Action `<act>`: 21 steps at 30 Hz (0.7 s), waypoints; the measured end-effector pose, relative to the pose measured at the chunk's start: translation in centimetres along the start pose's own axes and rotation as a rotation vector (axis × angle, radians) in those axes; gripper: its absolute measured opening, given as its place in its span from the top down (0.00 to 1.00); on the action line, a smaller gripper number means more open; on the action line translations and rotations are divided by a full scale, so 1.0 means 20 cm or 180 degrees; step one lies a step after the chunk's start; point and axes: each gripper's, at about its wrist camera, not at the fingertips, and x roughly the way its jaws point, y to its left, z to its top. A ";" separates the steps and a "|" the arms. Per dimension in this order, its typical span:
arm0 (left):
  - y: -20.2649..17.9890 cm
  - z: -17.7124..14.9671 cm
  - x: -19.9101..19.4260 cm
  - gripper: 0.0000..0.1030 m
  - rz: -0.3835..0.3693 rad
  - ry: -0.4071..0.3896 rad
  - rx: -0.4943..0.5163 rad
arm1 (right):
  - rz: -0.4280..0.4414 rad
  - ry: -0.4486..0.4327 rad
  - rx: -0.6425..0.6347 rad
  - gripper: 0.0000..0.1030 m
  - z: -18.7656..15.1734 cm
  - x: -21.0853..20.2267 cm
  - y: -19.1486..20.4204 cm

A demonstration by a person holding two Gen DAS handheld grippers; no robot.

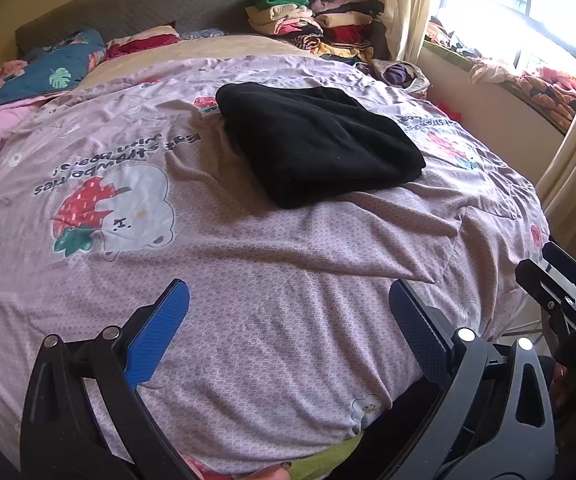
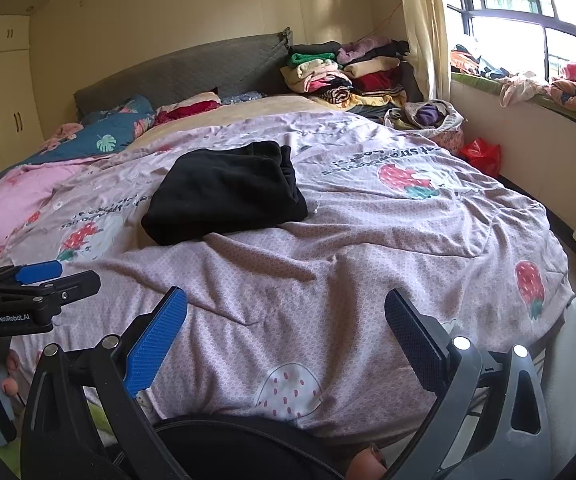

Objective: Fold small clothes

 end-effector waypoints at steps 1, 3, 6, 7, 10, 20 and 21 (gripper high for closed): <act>0.00 0.00 0.00 0.09 0.0002 0.0006 -0.0005 | 0.0001 -0.0001 0.0003 0.04 0.00 0.00 0.00; 0.01 0.00 0.00 0.09 0.0013 0.0017 -0.0013 | 0.0000 -0.0002 0.0001 0.04 0.00 0.00 0.00; 0.01 0.00 0.00 0.09 0.0030 0.0022 -0.0017 | -0.0006 -0.0004 0.0000 0.04 -0.01 0.00 0.00; 0.01 0.00 0.01 0.09 0.0032 0.0024 -0.0016 | -0.0004 0.0000 0.0000 0.04 0.00 0.00 0.00; 0.01 0.00 0.01 0.09 0.0047 0.0034 -0.0018 | -0.0002 0.0000 0.0001 0.04 0.00 0.00 0.00; 0.02 0.00 0.00 0.09 0.0087 0.0042 -0.0048 | -0.0005 0.0002 -0.0003 0.04 0.00 0.00 0.00; 0.02 0.00 0.00 0.09 0.0094 0.0037 -0.0060 | -0.0005 0.0000 -0.0004 0.04 0.00 0.00 0.00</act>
